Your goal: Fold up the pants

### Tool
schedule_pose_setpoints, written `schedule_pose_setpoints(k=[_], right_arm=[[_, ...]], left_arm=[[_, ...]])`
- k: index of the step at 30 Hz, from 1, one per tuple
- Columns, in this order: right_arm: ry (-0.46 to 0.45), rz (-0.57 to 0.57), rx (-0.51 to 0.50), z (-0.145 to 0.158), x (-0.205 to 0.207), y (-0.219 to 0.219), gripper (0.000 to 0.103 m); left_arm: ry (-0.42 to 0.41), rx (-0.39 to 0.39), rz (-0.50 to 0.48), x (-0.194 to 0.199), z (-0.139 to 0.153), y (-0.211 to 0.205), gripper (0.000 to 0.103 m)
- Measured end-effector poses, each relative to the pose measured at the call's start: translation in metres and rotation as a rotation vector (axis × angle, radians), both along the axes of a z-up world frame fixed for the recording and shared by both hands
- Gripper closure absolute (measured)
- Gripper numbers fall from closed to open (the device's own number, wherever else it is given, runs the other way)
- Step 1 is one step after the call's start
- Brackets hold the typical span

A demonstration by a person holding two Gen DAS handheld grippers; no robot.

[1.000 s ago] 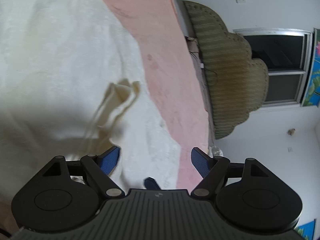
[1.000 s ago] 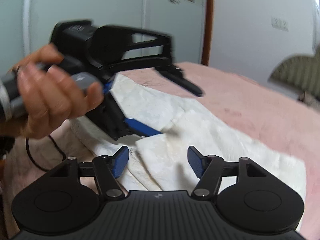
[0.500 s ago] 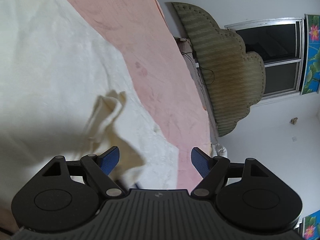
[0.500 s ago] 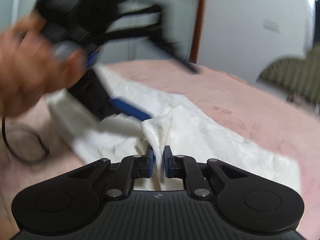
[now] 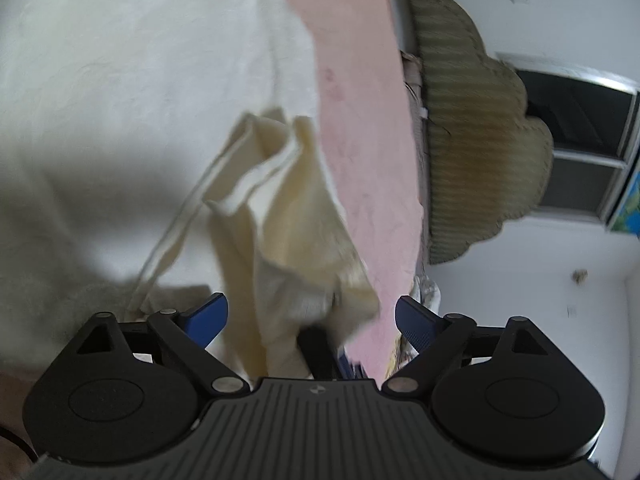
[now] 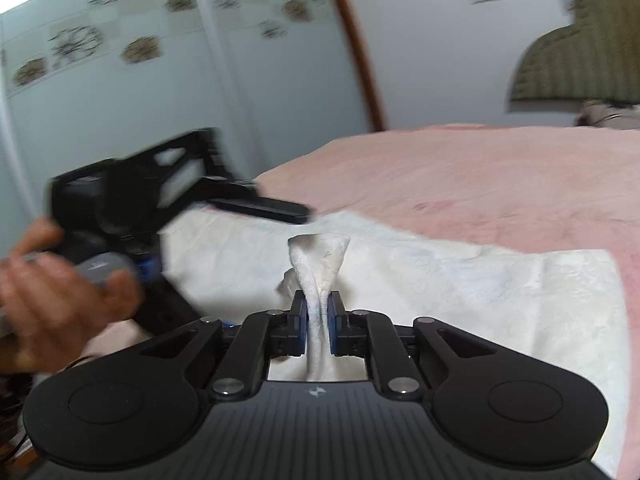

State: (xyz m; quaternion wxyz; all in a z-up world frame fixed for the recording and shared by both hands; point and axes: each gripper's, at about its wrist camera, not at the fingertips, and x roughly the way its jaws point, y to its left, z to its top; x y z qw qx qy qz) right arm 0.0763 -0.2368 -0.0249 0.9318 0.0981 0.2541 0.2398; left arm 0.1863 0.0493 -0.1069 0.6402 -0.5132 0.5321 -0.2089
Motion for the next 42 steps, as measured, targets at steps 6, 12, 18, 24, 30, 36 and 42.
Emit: schedule_pose_setpoints(k=[6,12,18,24,30,36,42], right_arm=[[-0.001,-0.072,0.083,0.002,0.003,-0.025,0.090],[0.010,-0.046,0.000,-0.002,0.006,-0.011,0.089],[0.077,-0.153,-0.069,-0.010,0.020,-0.010,0.089],[0.066,-0.067,-0.174,-0.019,0.024,0.027,0.089],[0.025,-0.036,-0.174,-0.010,0.020,0.037,0.089],[0.098,-0.041,-0.185,-0.027,0.027,0.043,0.090],[0.106,-0.023,-0.204,-0.027,0.021,0.052,0.089]], left_arm=[[-0.021,0.014,0.037,0.001,0.003,0.006,0.012],[-0.027,0.032,0.035,0.004,0.003,0.004,0.017],[-0.043,0.105,0.019,0.003,0.003,0.000,0.047],[-0.098,0.156,-0.004,-0.003,0.006,0.001,0.093],[-0.181,0.213,-0.001,-0.021,0.022,0.016,0.094],[-0.134,0.273,-0.012,-0.024,0.004,0.021,0.095],[-0.205,0.338,-0.012,-0.025,0.012,0.026,0.094]])
